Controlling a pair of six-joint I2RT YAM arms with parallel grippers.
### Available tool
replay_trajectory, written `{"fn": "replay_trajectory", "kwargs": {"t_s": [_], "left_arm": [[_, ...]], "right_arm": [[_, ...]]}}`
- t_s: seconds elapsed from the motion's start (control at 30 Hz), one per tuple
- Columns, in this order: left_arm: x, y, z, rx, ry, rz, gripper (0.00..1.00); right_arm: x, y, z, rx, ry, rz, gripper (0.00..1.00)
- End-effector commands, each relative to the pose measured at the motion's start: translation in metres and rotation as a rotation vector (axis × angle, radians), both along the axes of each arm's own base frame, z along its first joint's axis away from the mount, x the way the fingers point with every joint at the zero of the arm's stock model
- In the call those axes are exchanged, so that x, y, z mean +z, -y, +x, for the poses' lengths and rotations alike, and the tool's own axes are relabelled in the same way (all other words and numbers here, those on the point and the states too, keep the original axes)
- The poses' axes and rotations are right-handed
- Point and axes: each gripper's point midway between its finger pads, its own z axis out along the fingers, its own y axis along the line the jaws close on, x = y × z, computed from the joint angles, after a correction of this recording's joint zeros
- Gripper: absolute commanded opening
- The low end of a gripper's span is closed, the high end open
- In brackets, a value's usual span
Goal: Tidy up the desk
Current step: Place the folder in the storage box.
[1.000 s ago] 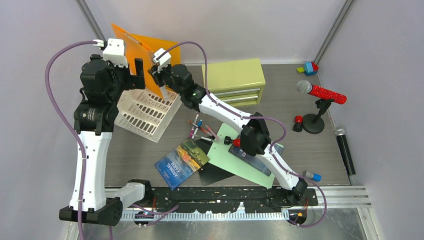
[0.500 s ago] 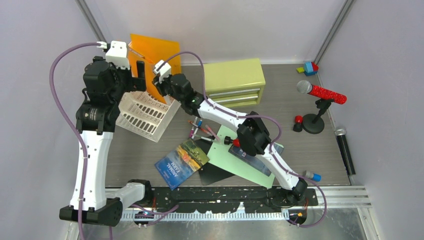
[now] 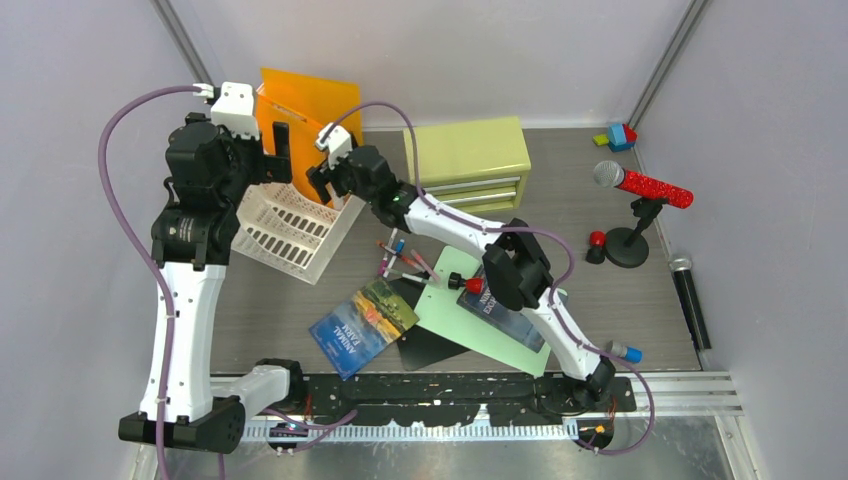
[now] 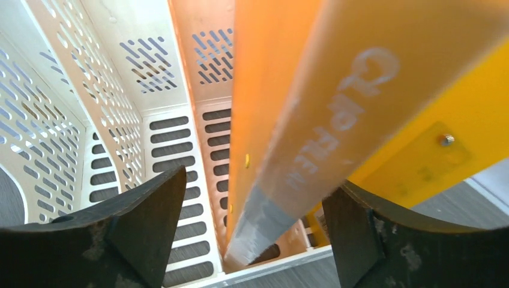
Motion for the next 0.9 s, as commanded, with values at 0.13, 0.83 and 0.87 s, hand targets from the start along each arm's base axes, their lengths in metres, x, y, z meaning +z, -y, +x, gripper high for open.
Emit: {"fn": "replay_trajectory", "kwargs": {"t_s": [0.13, 0.83, 0.87], "left_arm": [[0.007, -0.001, -0.006, -0.003, 0.018, -0.001, 1.0], [-0.107, 0.079, -0.048, -0.498, -0.271, -0.081, 1.0], [-0.116, 0.084, -0.055, -0.539, -0.3, -0.079, 1.0]], "right_arm": [[0.11, 0.039, -0.011, 0.046, 0.041, 0.072, 0.99], [0.116, 0.242, -0.143, 0.166, -0.191, -0.459, 1.0], [0.119, 0.253, -0.152, 0.173, -0.187, -0.466, 1.0]]}}
